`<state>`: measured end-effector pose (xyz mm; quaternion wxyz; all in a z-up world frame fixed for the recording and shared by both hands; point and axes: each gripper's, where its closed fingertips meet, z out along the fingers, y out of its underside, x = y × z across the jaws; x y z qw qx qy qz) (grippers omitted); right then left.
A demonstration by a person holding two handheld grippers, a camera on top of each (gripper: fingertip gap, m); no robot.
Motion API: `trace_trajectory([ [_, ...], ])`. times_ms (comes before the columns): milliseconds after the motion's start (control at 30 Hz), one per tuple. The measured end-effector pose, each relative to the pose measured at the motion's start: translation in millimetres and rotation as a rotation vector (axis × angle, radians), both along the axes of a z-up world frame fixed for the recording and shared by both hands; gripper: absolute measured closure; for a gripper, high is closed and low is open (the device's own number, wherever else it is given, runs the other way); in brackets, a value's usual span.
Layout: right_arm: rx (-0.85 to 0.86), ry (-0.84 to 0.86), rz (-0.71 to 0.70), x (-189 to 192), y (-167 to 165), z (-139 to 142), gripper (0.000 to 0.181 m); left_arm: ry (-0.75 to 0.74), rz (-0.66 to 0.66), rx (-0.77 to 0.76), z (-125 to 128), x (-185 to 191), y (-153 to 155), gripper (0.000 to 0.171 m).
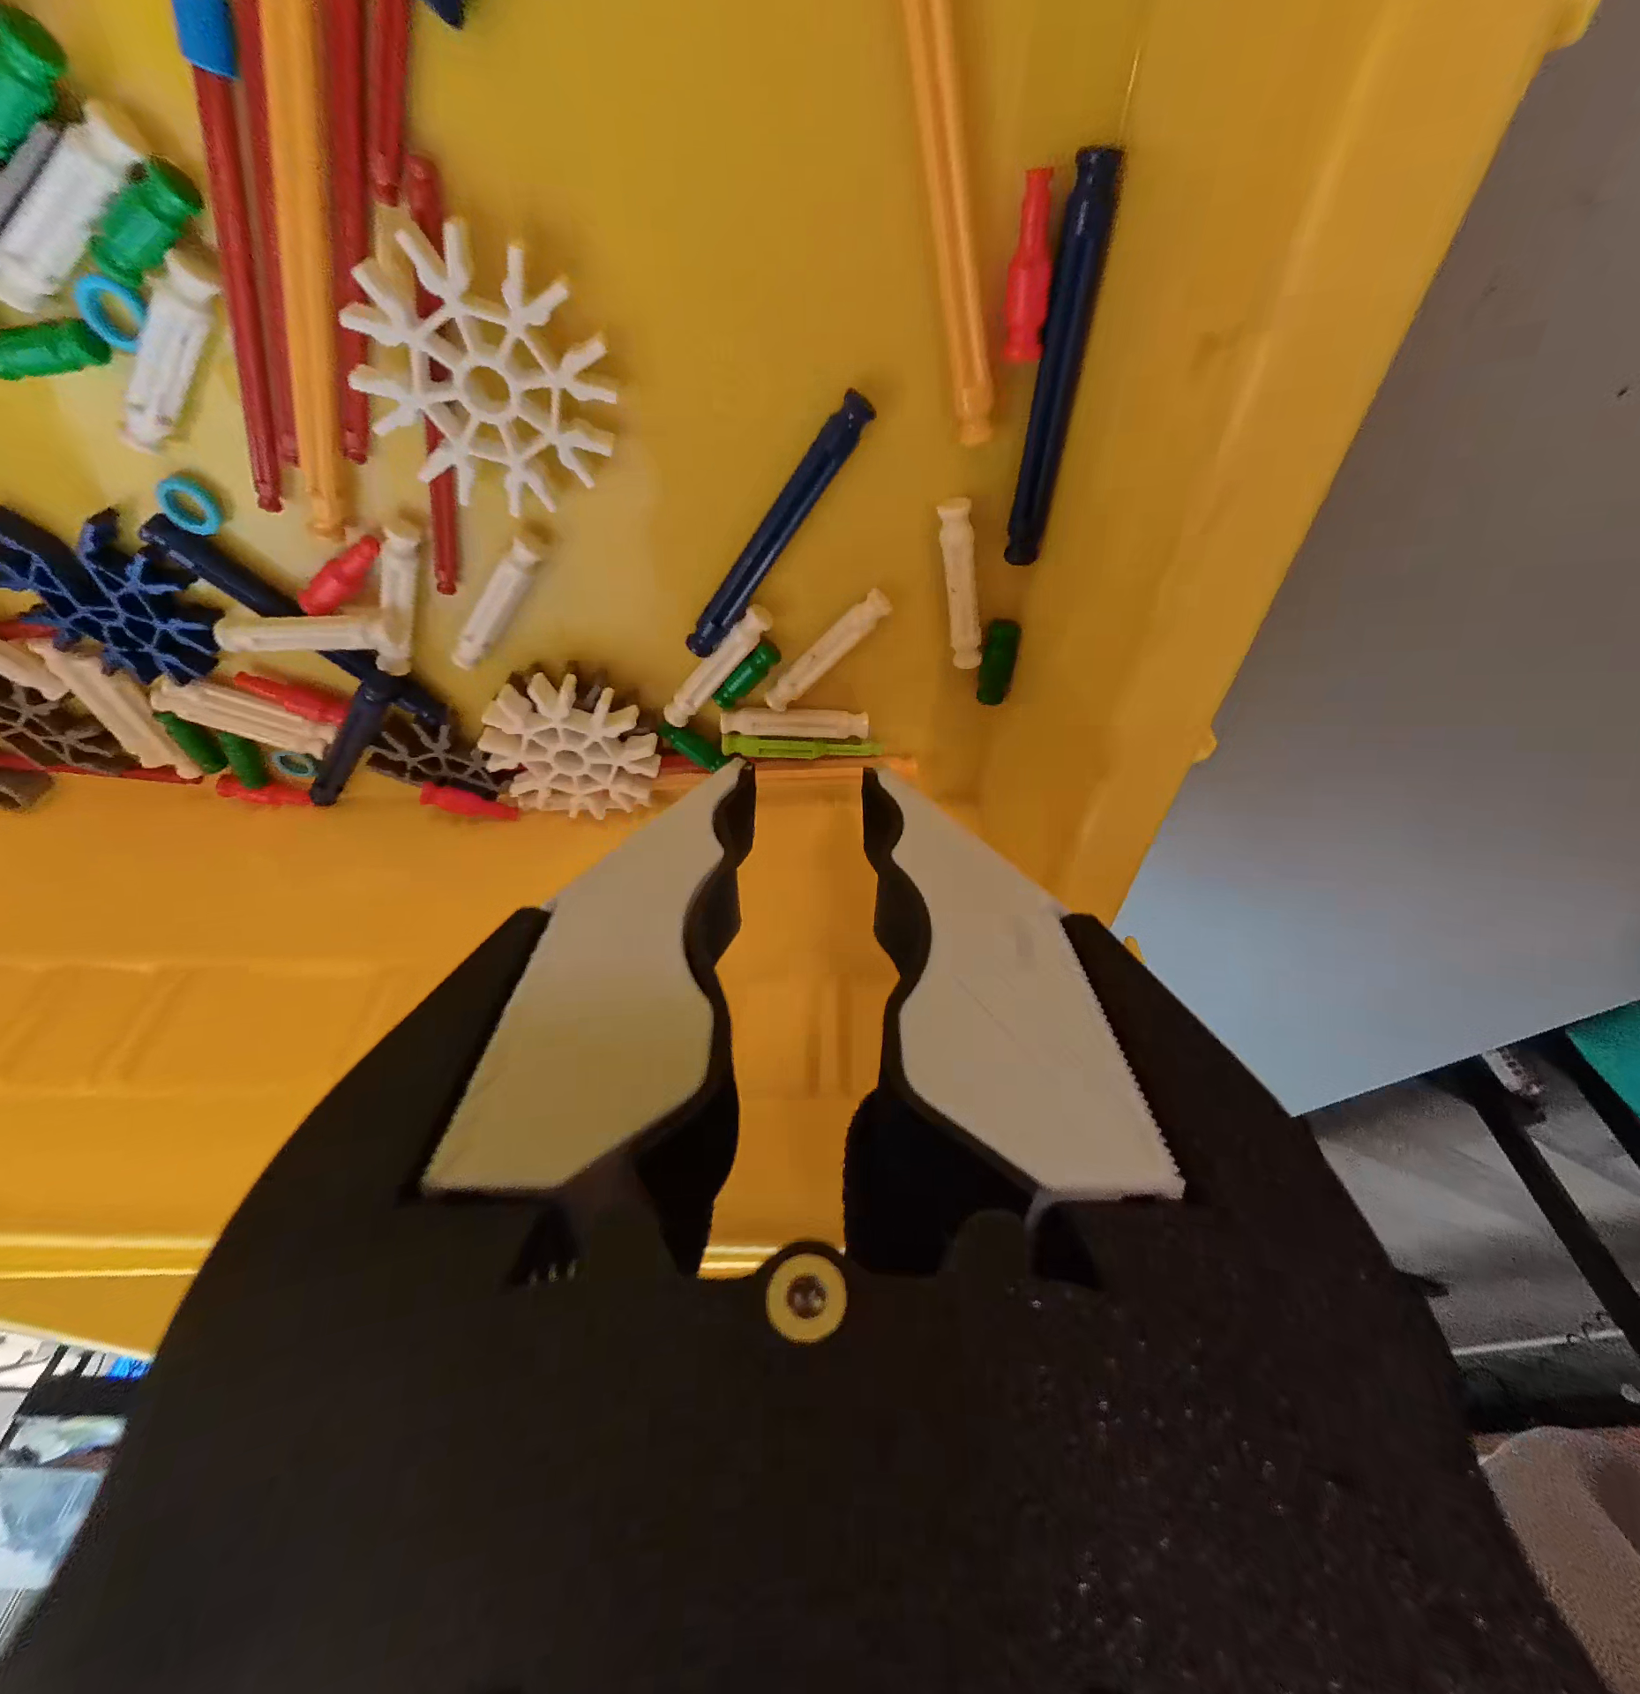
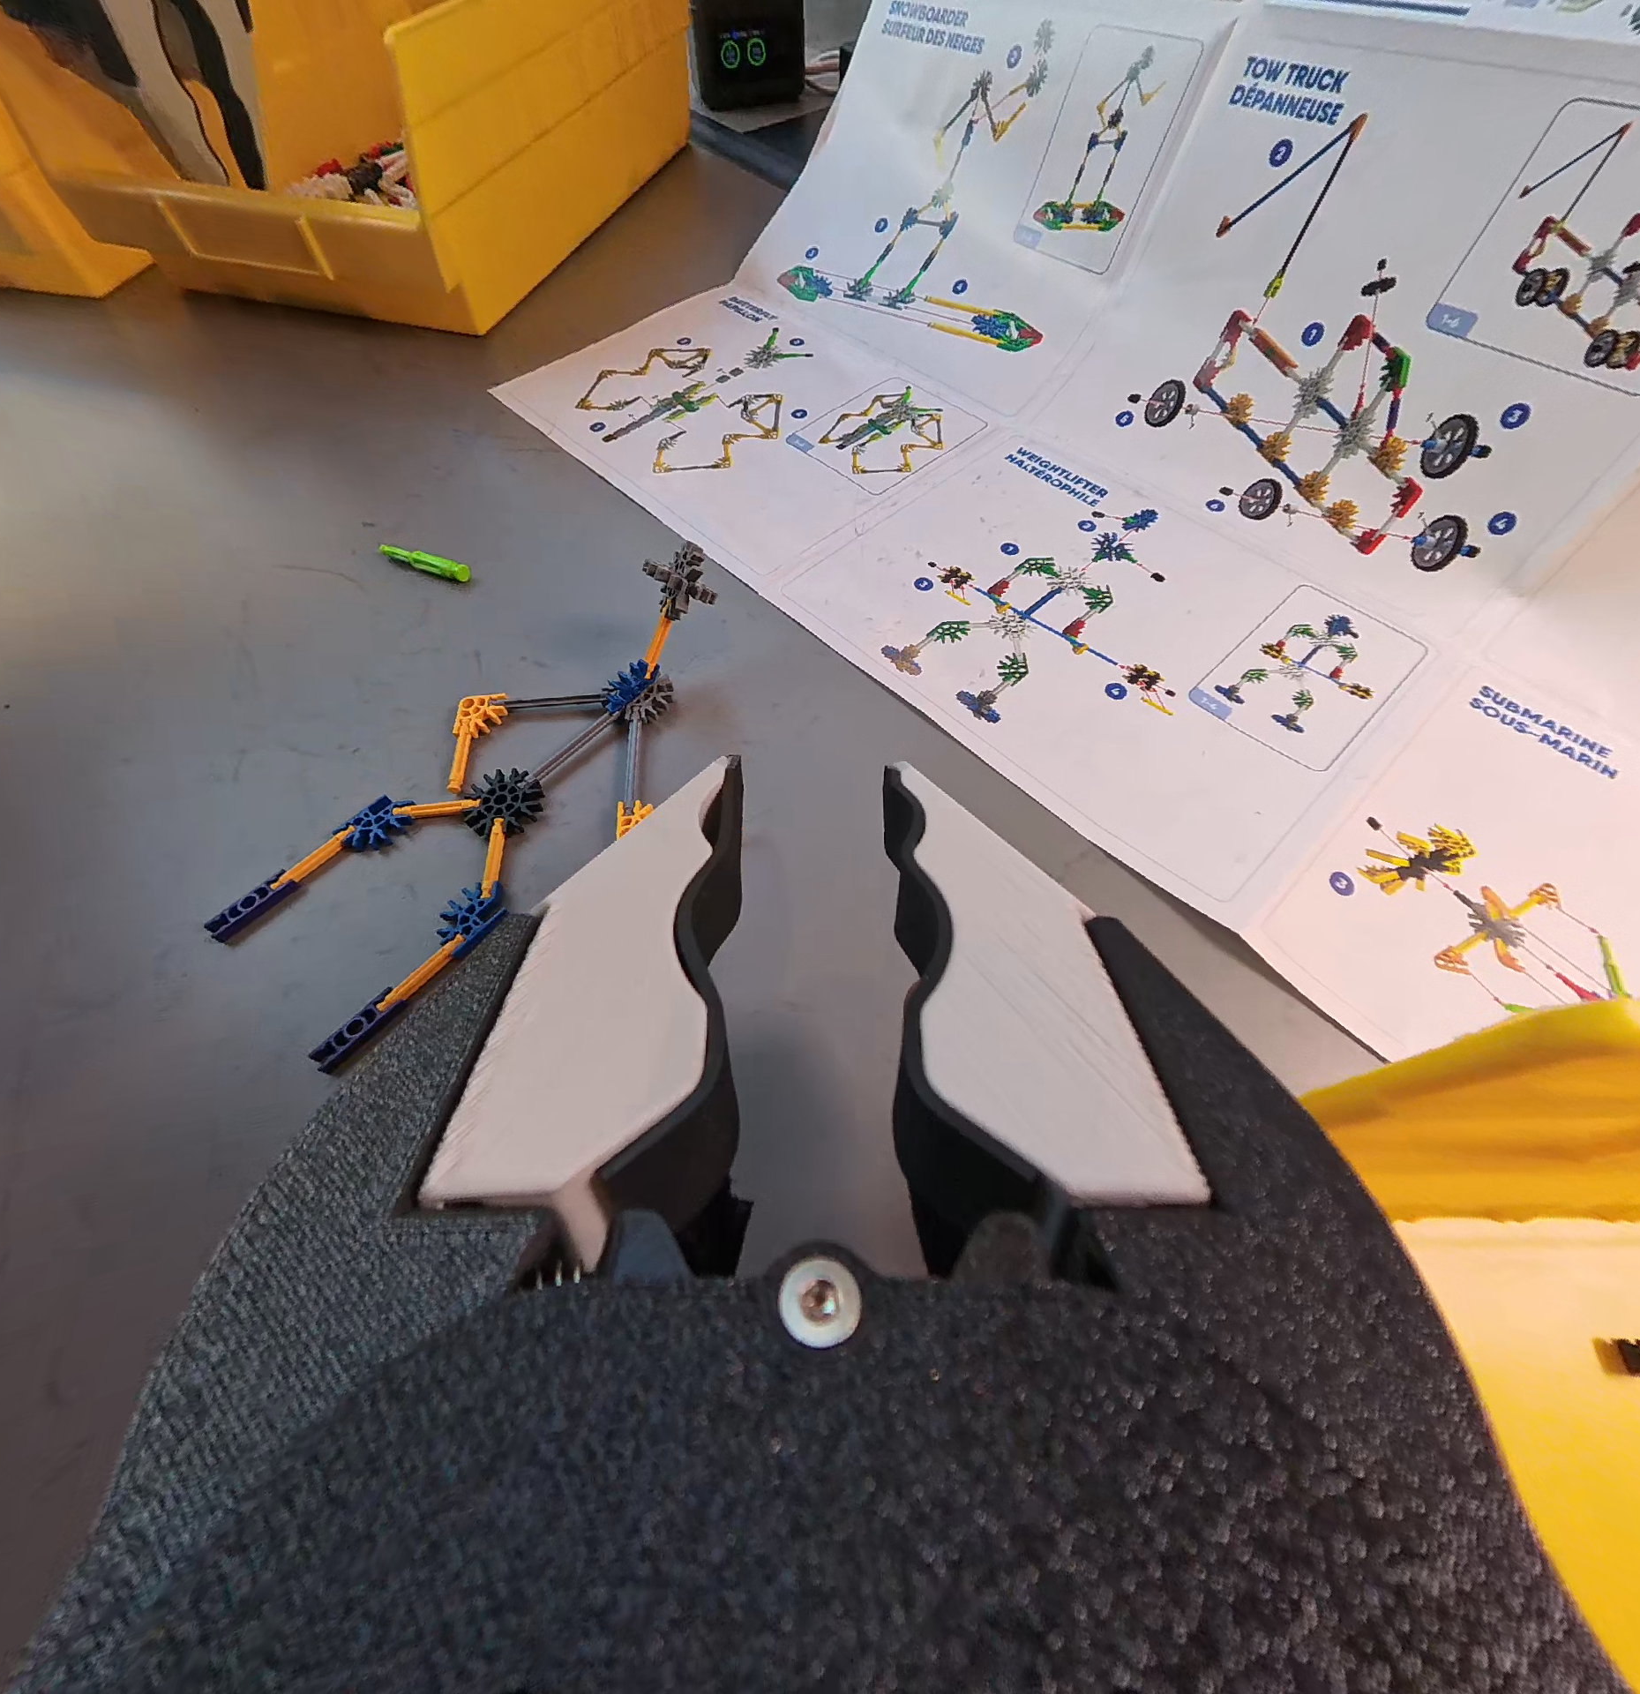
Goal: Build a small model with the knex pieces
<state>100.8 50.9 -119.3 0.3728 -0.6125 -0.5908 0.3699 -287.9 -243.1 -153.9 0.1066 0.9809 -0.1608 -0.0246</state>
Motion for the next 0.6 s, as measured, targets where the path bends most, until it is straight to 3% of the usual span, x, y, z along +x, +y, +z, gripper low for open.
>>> trace_trajectory([
  [233,-0.001,-0.007,-0.001,0,0,-1,0.152,0.088,-0.106,-0.152,-12,-13,-8,0.158],
  [433,-0.009,-0.010,0.002,0,0,-2,0.152,0.040,-0.100,0.057,-11,-12,25,0.158],
  [600,-0.013,-0.014,0.003,0,0,-3,0.152,0.032,-0.128,0.143,-3,-16,31,0.159],
])
